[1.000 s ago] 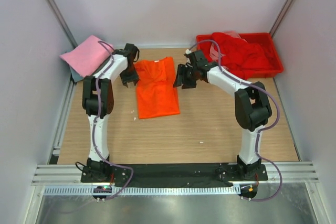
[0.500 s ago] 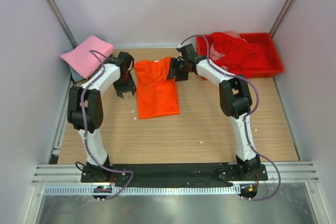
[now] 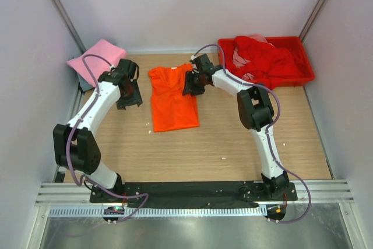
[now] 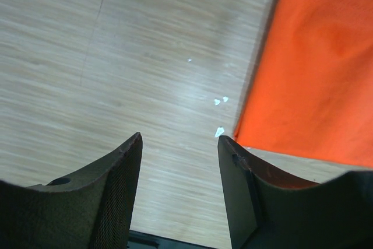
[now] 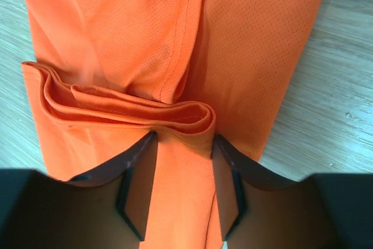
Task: Fold and stack the t-shirts
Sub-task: Fold the tshirt
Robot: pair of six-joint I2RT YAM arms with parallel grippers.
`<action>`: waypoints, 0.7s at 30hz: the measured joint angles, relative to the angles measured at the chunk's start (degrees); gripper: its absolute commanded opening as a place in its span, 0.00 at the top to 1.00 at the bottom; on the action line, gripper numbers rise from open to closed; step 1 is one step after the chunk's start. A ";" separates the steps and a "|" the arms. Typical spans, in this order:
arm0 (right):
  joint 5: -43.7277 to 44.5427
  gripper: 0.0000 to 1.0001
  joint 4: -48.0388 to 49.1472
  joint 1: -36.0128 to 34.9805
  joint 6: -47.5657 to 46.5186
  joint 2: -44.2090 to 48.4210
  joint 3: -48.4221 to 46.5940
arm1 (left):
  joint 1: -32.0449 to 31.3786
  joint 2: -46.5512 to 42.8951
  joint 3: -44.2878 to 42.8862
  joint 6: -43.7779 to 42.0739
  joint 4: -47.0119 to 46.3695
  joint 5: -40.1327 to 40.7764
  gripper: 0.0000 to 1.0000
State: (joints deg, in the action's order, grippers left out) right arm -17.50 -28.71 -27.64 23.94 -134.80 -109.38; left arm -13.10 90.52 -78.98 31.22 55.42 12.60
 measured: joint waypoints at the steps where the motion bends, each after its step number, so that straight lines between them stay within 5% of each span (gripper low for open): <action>1: 0.02 0.57 0.00 -0.02 -0.04 -0.09 -0.02 | 0.00 -0.50 1.14 -0.33 -0.13 0.39 0.44; 5: 0.42 0.83 -0.28 -0.02 -0.31 -0.31 -0.07 | 0.00 0.24 4.72 -1.16 0.04 0.83 0.46; 11: 1.14 0.97 -1.11 0.00 -0.31 -0.35 -0.13 | 0.00 1.49 5.01 -1.75 0.04 0.92 0.45; 21: 1.57 0.99 -4.48 0.00 -0.74 1.36 -1.03 | 0.00 1.51 5.01 -1.75 -0.07 1.40 0.45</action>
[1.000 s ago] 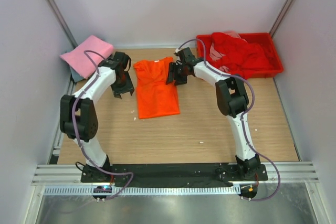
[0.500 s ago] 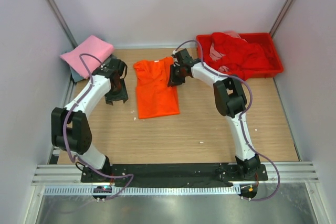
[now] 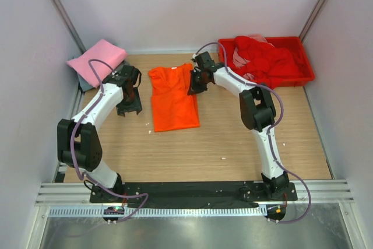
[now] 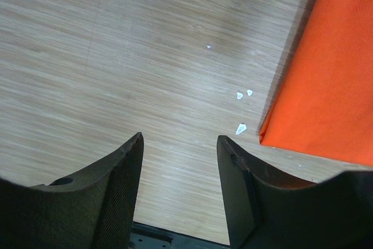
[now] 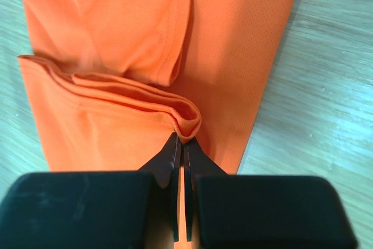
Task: Fold and stack the t-shirts
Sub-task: Fold the tshirt
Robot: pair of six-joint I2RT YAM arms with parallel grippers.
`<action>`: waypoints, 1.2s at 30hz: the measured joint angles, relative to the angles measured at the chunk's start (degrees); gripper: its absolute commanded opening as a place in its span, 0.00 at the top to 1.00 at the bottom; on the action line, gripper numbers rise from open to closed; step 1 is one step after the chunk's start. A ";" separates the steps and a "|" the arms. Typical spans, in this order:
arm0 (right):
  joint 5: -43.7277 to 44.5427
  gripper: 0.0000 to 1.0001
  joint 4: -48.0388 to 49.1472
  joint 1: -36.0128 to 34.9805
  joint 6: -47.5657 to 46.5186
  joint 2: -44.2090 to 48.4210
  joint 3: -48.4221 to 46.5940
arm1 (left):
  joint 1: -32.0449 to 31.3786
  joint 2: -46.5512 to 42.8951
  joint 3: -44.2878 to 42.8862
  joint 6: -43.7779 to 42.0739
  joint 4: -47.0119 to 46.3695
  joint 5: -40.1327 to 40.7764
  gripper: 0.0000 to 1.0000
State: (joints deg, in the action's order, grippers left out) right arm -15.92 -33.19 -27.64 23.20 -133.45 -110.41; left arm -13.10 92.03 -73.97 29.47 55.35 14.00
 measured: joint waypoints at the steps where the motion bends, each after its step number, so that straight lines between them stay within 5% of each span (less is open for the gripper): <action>1: 0.15 0.99 -0.31 -0.02 -0.15 0.50 -0.07 | 0.00 0.00 0.00 0.00 0.00 0.04 0.45; 24: 8.68 0.97 -2.51 0.46 0.00 5.22 4.61 | 0.00 0.13 0.00 0.00 -0.02 0.66 0.45; 28: 8.90 0.44 -2.51 0.72 1.16 4.79 5.29 | 0.00 0.20 0.00 0.00 -0.02 0.83 0.45; 36: 11.91 0.34 -4.83 0.85 0.63 4.83 3.98 | -1.01 0.15 0.11 0.66 -0.22 1.07 0.45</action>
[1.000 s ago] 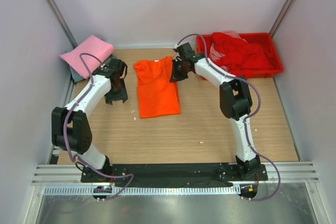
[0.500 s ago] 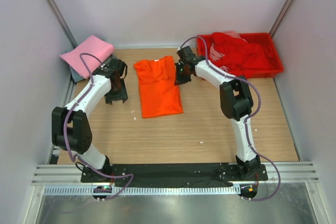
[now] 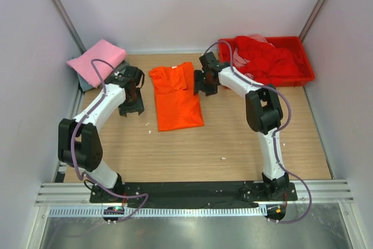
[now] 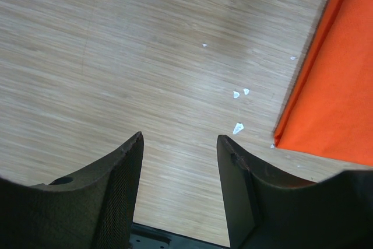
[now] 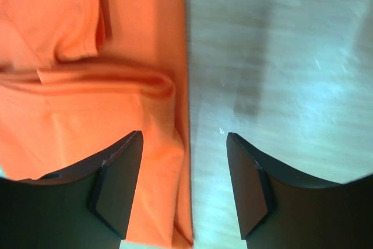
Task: Fold and stack the t-shirts
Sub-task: Fold the tshirt
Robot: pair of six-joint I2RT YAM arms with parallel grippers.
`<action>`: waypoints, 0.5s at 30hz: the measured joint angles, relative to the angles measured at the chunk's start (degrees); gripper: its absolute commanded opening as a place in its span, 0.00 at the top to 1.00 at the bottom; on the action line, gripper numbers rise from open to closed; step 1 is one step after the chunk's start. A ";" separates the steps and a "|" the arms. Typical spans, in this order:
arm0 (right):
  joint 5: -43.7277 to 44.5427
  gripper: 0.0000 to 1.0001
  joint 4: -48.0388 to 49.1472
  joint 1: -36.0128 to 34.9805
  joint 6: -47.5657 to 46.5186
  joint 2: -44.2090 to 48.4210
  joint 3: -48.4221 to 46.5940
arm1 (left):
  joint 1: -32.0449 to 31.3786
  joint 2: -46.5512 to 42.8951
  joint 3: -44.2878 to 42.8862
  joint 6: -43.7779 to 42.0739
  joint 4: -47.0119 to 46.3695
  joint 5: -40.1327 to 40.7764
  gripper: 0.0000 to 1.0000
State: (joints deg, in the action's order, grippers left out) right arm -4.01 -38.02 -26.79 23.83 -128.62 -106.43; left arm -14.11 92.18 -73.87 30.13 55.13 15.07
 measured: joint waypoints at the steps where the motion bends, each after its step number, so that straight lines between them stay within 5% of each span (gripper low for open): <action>1: 0.31 0.34 0.13 0.00 0.00 0.72 0.74 | -0.76 -0.09 0.15 0.61 0.00 0.07 0.45; 7: -0.72 0.28 3.74 0.00 1.20 18.10 20.11 | -7.61 -3.67 4.35 4.50 -1.75 -1.88 0.43; 10: -4.15 0.28 7.13 -0.20 2.99 27.50 30.97 | -8.81 -6.64 10.16 6.88 -6.56 -6.34 0.34; 15: -9.64 0.30 14.56 -1.05 5.77 30.58 43.12 | -8.63 -8.96 19.98 11.08 -14.23 -13.05 0.28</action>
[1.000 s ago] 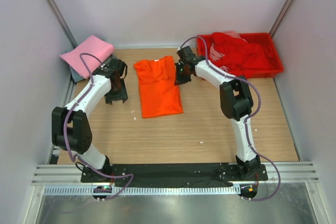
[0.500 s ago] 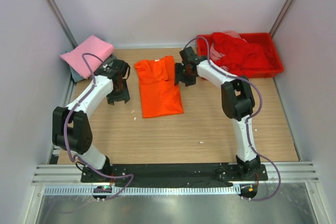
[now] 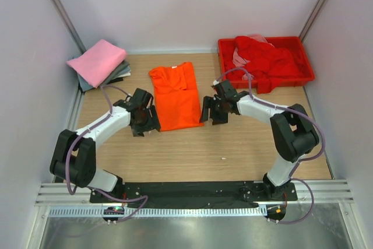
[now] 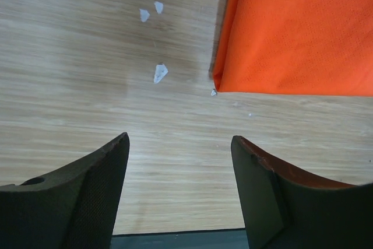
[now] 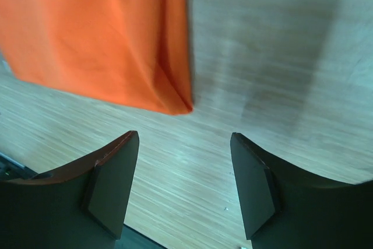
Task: Fold and stack the t-shirts
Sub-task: Fold the tshirt
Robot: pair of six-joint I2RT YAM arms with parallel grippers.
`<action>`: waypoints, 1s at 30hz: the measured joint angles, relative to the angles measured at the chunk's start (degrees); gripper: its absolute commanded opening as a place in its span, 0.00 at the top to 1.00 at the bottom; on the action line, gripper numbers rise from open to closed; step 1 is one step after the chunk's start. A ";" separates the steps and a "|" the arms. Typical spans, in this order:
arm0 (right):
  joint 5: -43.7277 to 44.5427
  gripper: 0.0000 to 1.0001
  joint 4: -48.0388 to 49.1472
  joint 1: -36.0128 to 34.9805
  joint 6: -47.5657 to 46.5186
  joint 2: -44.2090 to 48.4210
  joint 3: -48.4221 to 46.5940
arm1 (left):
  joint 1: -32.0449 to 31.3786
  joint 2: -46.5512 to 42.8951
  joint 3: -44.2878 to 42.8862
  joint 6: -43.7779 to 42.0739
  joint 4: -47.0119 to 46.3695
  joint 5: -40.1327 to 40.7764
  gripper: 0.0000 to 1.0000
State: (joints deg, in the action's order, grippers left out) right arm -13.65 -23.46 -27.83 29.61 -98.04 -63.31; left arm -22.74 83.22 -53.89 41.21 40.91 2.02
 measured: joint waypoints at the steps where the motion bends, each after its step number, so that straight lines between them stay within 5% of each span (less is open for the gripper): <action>1: -0.81 0.31 0.79 -0.15 0.52 -0.42 1.77 | 0.00 -0.02 1.31 0.63 -1.53 -0.87 0.28; 13: -6.12 0.40 8.92 -0.35 2.93 -4.74 4.17 | 0.00 -0.02 6.38 4.04 -12.02 -3.93 0.28; 18: -6.12 0.98 12.33 -0.31 3.52 -7.37 3.80 | 0.00 0.00 7.28 4.68 -13.90 -4.28 0.31; 30: -5.88 0.99 18.12 -0.68 5.27 -5.55 8.66 | 0.00 -0.79 12.33 7.30 -18.91 -4.98 0.34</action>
State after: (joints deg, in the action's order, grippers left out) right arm -19.53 -5.34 -28.51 34.87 -103.59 -54.65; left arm -22.74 82.43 -41.56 48.51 22.00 -2.96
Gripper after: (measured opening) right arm 0.030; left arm 0.664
